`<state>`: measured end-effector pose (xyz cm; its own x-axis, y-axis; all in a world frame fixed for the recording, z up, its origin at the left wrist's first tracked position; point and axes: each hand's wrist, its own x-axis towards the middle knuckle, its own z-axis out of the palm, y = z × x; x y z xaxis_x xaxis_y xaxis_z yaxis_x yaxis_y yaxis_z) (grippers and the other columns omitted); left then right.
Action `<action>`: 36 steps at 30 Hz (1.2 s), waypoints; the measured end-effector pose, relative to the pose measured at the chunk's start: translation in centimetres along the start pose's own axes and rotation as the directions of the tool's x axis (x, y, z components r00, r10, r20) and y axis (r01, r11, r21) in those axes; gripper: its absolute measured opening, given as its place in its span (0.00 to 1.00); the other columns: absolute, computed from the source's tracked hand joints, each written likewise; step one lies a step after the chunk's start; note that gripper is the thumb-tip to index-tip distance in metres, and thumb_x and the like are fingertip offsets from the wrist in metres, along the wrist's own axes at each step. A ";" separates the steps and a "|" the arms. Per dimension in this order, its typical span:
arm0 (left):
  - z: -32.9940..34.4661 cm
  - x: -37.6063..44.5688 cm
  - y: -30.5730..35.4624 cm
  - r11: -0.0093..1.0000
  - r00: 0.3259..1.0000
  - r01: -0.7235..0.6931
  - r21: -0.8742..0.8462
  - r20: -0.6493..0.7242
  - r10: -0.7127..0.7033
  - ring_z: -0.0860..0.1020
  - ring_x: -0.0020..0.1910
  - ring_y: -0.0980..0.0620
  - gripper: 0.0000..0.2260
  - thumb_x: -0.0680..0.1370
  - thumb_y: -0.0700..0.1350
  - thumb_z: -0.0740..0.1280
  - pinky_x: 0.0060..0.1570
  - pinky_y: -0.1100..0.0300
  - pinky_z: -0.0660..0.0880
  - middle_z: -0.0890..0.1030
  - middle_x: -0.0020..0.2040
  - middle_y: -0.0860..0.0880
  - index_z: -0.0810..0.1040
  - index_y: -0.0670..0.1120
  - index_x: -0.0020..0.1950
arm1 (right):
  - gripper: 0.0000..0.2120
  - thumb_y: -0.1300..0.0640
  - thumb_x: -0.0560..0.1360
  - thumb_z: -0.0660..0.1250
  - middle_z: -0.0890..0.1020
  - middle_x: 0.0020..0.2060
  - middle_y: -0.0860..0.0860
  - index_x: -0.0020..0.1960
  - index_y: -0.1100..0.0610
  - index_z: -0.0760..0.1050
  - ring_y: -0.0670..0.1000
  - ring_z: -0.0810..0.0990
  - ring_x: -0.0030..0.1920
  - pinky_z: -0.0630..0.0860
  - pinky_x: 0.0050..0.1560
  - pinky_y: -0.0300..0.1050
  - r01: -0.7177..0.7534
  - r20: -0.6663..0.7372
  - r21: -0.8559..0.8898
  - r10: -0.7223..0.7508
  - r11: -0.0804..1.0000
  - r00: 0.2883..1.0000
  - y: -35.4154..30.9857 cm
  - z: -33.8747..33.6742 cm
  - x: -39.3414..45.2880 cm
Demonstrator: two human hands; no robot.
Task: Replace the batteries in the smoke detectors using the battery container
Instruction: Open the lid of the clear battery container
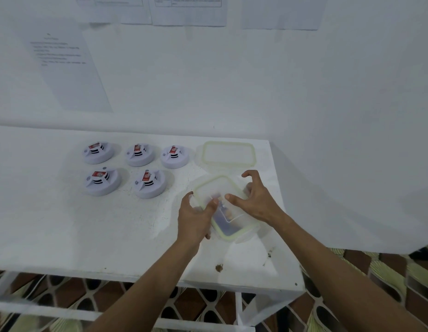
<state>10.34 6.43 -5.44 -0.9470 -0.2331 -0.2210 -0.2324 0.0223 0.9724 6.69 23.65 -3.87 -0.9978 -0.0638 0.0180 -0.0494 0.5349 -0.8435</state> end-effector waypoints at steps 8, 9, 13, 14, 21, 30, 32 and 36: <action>-1.9 2.6 3.7 0.838 0.995 -0.096 0.537 0.043 0.087 0.62 0.73 0.41 0.48 0.71 0.63 0.70 0.65 0.47 0.67 0.59 0.76 0.40 0.44 0.47 0.78 | 0.49 0.43 0.70 0.74 0.76 0.55 0.51 0.78 0.42 0.44 0.56 0.78 0.51 0.69 0.51 0.39 0.095 0.210 -0.163 -0.059 0.982 0.976 -0.7 -2.6 2.1; -2.0 3.5 4.5 0.844 0.991 -0.129 0.521 0.102 0.089 0.62 0.74 0.42 0.46 0.72 0.63 0.68 0.67 0.47 0.65 0.60 0.76 0.42 0.45 0.48 0.78 | 0.49 0.43 0.70 0.74 0.76 0.58 0.51 0.78 0.42 0.44 0.57 0.78 0.53 0.69 0.53 0.40 0.104 0.231 -0.181 -0.061 0.978 0.971 -0.9 -2.8 2.3; -2.0 5.0 5.7 0.846 0.947 -0.171 0.505 0.322 -0.002 0.70 0.68 0.47 0.35 0.77 0.56 0.67 0.62 0.52 0.70 0.70 0.72 0.46 0.52 0.51 0.78 | 0.50 0.40 0.68 0.74 0.74 0.66 0.50 0.79 0.43 0.44 0.55 0.75 0.59 0.68 0.59 0.42 0.041 0.169 -0.151 -0.015 0.988 0.985 -0.7 -2.7 1.5; -2.0 4.9 5.5 0.848 0.947 -0.173 0.501 0.321 0.003 0.70 0.67 0.47 0.33 0.78 0.54 0.66 0.61 0.52 0.71 0.70 0.72 0.46 0.53 0.51 0.78 | 0.50 0.39 0.69 0.73 0.73 0.65 0.49 0.78 0.43 0.44 0.53 0.74 0.59 0.68 0.60 0.43 0.006 0.125 -0.106 0.007 0.994 0.992 -0.4 -2.6 0.9; -2.0 2.4 2.4 0.936 0.996 -0.053 0.348 0.084 0.025 0.72 0.65 0.46 0.33 0.76 0.52 0.69 0.61 0.53 0.71 0.71 0.67 0.43 0.57 0.50 0.76 | 0.48 0.36 0.70 0.69 0.71 0.64 0.51 0.79 0.45 0.44 0.53 0.76 0.60 0.74 0.60 0.48 -0.175 -0.039 0.116 0.181 0.978 0.983 2.7 -2.2 -4.2; -1.5 0.4 3.0 0.900 0.991 -0.102 0.424 -0.039 0.131 0.74 0.53 0.49 0.36 0.73 0.52 0.74 0.43 0.61 0.70 0.73 0.55 0.48 0.58 0.49 0.75 | 0.43 0.43 0.73 0.71 0.66 0.70 0.55 0.78 0.46 0.48 0.53 0.69 0.68 0.68 0.68 0.49 -0.172 -0.025 0.169 0.179 0.970 0.984 1.9 -3.2 -4.1; -1.6 0.2 3.6 0.898 0.990 -0.114 0.425 -0.029 0.140 0.75 0.50 0.51 0.36 0.72 0.52 0.74 0.36 0.64 0.69 0.74 0.54 0.48 0.59 0.50 0.75 | 0.44 0.43 0.72 0.72 0.67 0.70 0.56 0.78 0.46 0.48 0.53 0.70 0.67 0.69 0.66 0.47 -0.159 -0.034 0.165 0.166 0.973 0.985 1.5 -3.9 -4.1; -1.5 1.0 6.1 0.893 0.975 -0.198 0.404 -0.015 0.223 0.75 0.45 0.57 0.34 0.73 0.51 0.74 0.39 0.62 0.71 0.75 0.51 0.51 0.61 0.50 0.74 | 0.44 0.43 0.72 0.72 0.65 0.69 0.54 0.78 0.44 0.48 0.50 0.69 0.66 0.68 0.66 0.47 -0.100 -0.066 0.193 0.115 0.976 0.991 -0.2 -5.4 -2.8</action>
<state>8.28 4.83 0.36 -0.9715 -0.2371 0.0026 -0.1096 0.4587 0.8818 9.26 28.25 -0.83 -0.9976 0.0537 -0.0439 0.0605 0.3658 -0.9287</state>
